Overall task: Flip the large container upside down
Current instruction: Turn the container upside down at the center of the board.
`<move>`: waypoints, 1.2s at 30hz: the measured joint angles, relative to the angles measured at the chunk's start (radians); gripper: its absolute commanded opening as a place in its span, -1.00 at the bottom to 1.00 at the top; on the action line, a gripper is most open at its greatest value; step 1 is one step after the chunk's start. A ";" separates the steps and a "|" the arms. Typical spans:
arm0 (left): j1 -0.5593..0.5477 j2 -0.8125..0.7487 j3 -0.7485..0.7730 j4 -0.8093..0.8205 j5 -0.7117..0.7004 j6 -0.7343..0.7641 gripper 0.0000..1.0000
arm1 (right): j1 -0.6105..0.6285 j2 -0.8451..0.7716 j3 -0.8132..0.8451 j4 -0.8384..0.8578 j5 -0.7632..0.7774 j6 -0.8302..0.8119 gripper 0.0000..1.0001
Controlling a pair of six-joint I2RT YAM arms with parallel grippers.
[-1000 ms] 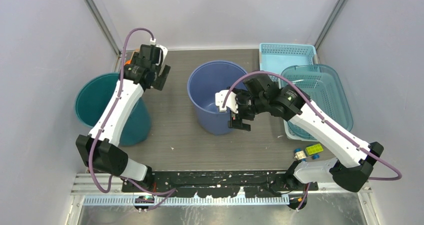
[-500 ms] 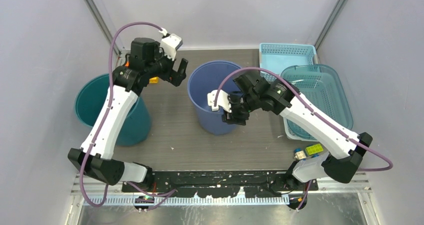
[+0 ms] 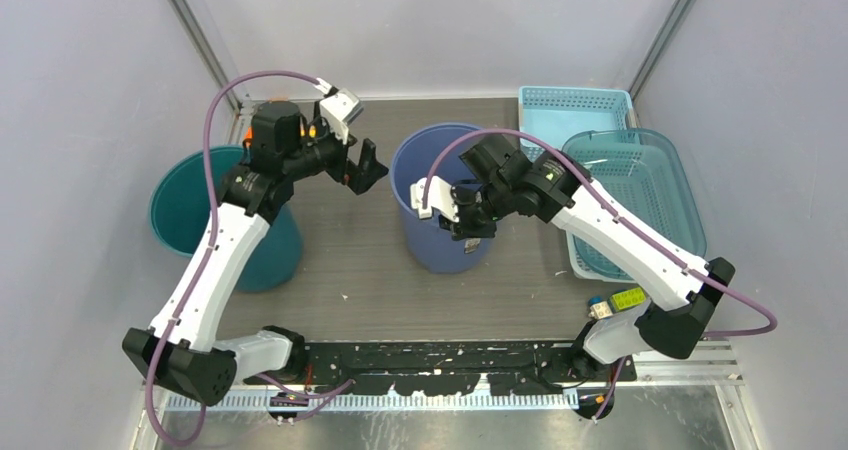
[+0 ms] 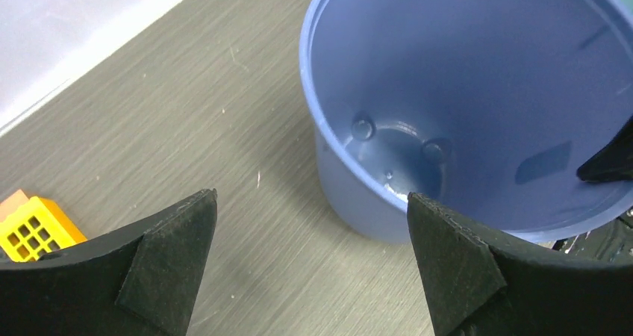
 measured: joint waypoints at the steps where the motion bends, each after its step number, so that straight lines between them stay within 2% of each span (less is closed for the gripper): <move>1: 0.000 -0.008 0.000 0.008 0.009 -0.004 0.99 | -0.001 0.000 0.005 0.000 0.000 0.004 -0.98; 9: 0.000 -0.014 0.096 0.009 -0.005 -0.051 0.99 | -0.024 0.003 0.067 -0.009 -0.042 0.103 -0.98; 15: 0.000 -0.018 0.182 0.010 -0.011 -0.116 0.99 | -0.142 -0.002 0.079 0.069 -0.143 0.272 -0.98; 22: 0.000 -0.023 0.180 0.011 0.024 -0.183 0.99 | -0.361 -0.037 -0.027 0.313 -0.301 0.609 -0.98; 31: 0.000 -0.023 0.083 0.051 0.035 -0.225 0.99 | -0.552 -0.039 -0.249 0.717 -0.438 1.130 -0.98; 36: 0.000 -0.023 0.007 0.092 0.016 -0.233 0.99 | -0.625 -0.037 -0.333 0.842 -0.467 1.308 -0.98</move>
